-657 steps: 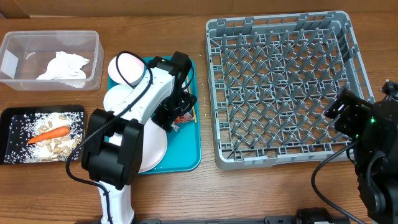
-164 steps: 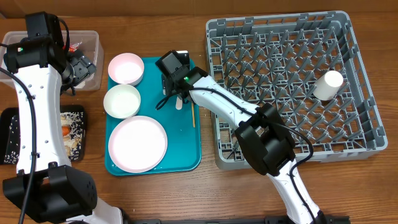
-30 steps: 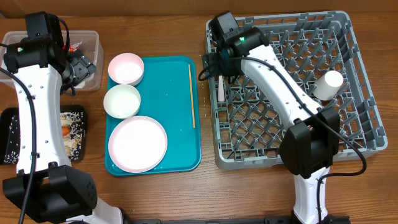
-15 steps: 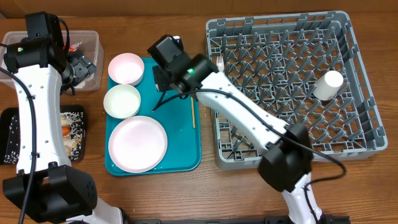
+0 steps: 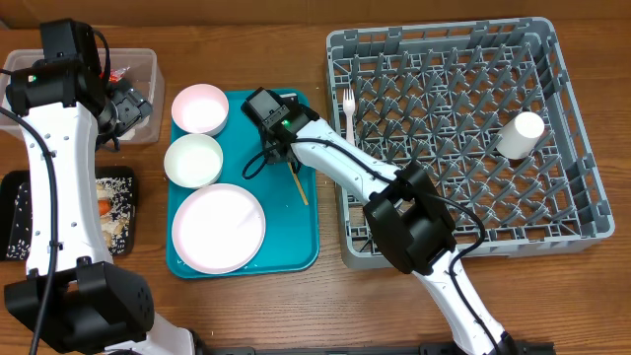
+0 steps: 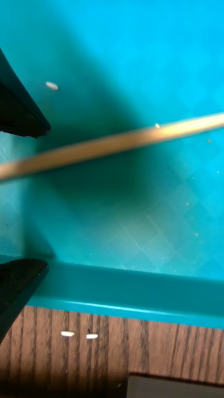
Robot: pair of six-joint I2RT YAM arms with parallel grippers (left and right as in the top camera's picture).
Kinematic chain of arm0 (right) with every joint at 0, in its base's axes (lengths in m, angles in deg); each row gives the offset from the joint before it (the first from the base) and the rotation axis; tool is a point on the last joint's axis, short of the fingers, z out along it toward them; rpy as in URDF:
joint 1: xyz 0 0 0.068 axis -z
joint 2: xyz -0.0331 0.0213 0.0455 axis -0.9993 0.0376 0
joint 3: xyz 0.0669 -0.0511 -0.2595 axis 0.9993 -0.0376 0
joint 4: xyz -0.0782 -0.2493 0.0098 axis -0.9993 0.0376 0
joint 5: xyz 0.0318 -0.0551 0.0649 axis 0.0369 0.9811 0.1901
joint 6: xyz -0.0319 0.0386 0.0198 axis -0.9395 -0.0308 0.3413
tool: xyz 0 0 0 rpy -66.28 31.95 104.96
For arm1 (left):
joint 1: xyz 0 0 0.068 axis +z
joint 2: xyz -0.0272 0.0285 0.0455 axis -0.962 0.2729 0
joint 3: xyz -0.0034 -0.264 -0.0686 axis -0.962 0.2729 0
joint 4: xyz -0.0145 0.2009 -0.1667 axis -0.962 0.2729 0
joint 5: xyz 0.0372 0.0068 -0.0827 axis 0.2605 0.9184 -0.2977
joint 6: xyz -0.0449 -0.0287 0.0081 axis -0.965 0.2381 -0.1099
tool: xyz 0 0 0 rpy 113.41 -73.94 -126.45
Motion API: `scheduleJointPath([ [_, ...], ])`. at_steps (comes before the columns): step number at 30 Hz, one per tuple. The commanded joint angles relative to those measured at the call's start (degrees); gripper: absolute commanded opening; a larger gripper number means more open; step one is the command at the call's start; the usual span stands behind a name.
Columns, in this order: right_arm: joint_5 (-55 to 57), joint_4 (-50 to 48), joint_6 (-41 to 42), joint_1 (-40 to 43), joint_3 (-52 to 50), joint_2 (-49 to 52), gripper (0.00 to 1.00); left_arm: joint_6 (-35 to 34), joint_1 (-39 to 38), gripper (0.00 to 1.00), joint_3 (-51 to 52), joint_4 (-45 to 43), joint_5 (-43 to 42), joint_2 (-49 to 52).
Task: Sort waste into correct bins and load items into the dishwasher rack
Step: 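Move the right gripper to the wooden chopstick and grasp it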
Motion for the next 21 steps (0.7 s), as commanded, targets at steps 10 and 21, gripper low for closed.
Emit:
scheduleJointPath([
  [10,-2.7,0.7,0.7,-0.6,-1.1,0.1,0.62,-0.9,0.1,1.00,-0.5,-0.1,-0.2,0.0],
  [21,-3.8,-1.6,0.7,-2.5,-6.3,0.2,0.17,-0.9,0.1,1.00,-0.5,-0.1,-0.2,0.0],
])
